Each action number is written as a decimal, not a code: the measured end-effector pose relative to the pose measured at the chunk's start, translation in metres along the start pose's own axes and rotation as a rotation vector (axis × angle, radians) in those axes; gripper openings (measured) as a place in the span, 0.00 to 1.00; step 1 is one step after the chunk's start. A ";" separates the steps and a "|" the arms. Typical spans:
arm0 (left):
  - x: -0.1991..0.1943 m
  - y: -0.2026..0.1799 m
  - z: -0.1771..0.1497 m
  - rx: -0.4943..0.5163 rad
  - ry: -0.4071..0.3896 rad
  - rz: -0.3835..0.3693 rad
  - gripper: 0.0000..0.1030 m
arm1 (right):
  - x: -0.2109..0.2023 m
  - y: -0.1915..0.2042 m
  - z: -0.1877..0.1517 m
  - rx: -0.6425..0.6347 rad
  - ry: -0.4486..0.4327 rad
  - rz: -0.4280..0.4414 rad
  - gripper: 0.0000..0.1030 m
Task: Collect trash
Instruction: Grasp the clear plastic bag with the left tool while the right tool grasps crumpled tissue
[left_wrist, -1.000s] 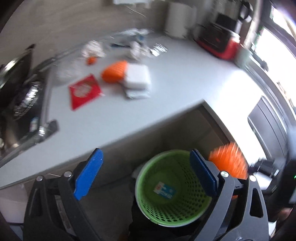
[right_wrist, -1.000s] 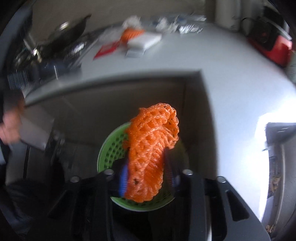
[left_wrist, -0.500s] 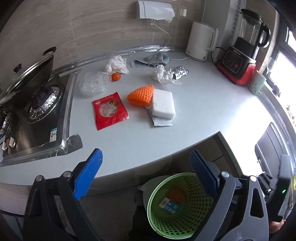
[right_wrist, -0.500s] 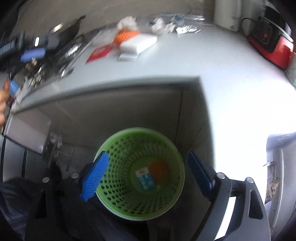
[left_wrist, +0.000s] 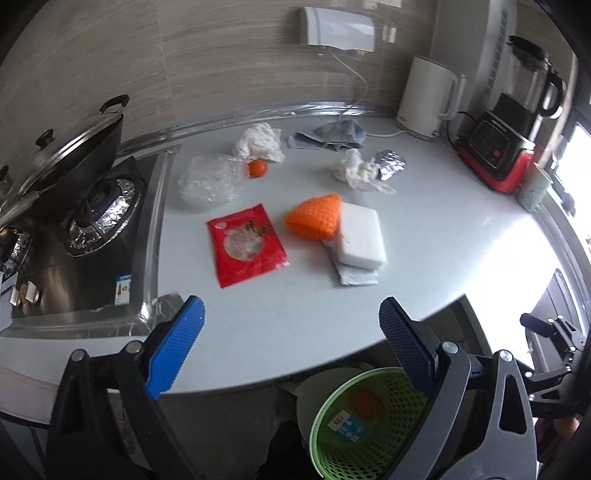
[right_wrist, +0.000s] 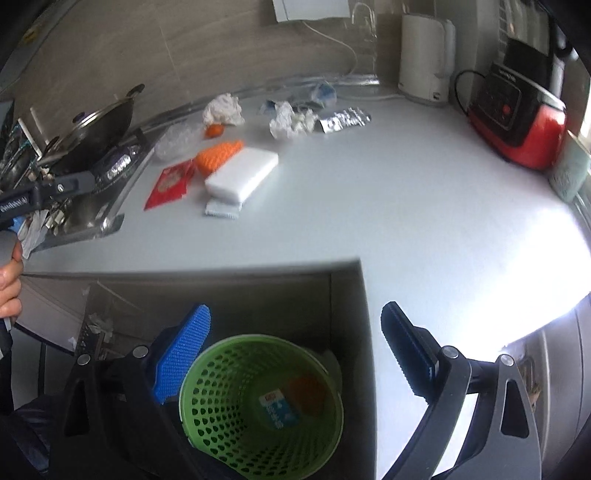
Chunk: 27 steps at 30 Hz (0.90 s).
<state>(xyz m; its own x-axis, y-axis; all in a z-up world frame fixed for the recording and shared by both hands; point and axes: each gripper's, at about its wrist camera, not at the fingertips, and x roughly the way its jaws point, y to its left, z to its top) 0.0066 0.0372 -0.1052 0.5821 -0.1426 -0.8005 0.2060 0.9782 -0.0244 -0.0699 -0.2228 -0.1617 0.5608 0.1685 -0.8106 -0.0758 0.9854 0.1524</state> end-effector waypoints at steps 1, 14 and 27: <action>0.003 0.003 0.002 -0.005 0.002 0.001 0.89 | 0.001 0.001 0.005 -0.004 -0.004 0.003 0.90; 0.068 0.065 0.053 -0.091 0.014 0.067 0.89 | 0.034 0.024 0.098 -0.023 -0.082 0.012 0.91; 0.172 0.102 0.136 -0.088 0.019 0.096 0.89 | 0.119 0.022 0.196 0.004 -0.078 -0.050 0.91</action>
<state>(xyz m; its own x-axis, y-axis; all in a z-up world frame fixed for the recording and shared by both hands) 0.2351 0.0921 -0.1637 0.5805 -0.0452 -0.8130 0.0797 0.9968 0.0016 0.1573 -0.1861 -0.1441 0.6261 0.1163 -0.7710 -0.0428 0.9924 0.1150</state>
